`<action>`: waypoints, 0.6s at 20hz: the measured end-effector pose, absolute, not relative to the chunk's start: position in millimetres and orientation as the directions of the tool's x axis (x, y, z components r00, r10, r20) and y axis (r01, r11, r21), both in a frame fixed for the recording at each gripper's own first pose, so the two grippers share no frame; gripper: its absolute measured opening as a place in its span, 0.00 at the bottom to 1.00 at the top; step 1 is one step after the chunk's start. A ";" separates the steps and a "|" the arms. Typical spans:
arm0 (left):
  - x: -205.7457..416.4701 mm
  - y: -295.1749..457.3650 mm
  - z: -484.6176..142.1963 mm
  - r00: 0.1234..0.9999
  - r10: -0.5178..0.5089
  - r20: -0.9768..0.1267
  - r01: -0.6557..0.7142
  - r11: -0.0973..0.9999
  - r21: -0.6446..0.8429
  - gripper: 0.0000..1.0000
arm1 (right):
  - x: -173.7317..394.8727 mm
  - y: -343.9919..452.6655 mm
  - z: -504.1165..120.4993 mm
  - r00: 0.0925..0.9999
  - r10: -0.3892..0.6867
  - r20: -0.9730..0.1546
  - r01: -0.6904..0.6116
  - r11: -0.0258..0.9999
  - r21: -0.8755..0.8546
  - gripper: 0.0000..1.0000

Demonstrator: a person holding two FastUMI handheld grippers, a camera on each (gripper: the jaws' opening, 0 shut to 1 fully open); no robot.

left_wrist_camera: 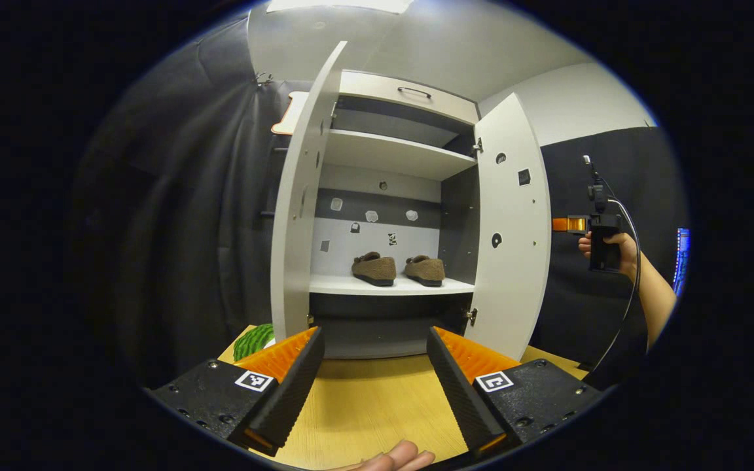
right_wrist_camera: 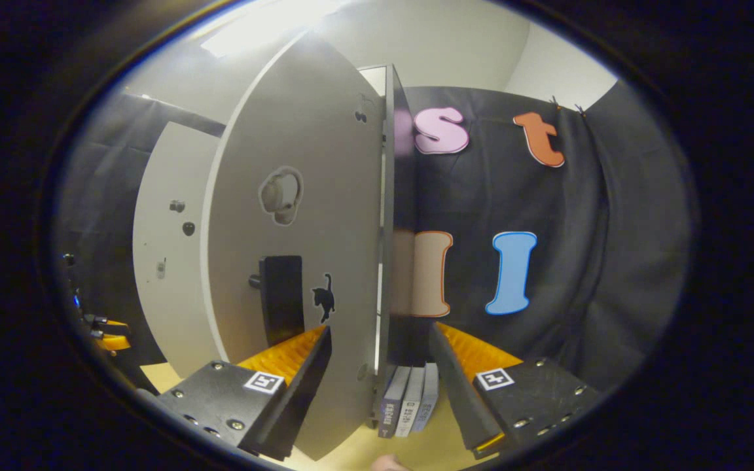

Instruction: Grab one shoe with the right hand and put it into the shoe cabinet, grab the other shoe with the left hand and put it into the shoe cabinet; then close the right door with the right hand and the left door with the left hand.

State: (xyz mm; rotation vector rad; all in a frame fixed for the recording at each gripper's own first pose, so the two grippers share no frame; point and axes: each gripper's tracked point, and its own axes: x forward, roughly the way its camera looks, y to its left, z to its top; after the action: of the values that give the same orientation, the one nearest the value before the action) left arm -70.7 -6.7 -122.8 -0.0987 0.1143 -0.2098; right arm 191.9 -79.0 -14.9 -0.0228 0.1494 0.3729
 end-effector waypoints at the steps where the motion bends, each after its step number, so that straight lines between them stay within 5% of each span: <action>1: -71.3 -4.7 -123.5 0.972 -0.210 -0.106 0.199 0.974 -0.110 0.96 | 192.4 -71.8 -16.0 0.917 0.369 -0.149 -0.371 0.928 0.016 0.91; 12: -65.0 7.1 -122.8 0.977 -0.192 -0.088 0.184 0.979 -0.083 0.96 | 189.5 23.8 -41.7 0.865 0.477 -0.155 -0.478 0.878 0.031 0.89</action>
State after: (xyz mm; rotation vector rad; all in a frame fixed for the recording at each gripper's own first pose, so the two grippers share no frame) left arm -65.0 7.1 -122.8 -0.0748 0.0962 -0.1896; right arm 189.5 23.8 -41.7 -0.0081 0.1599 0.4999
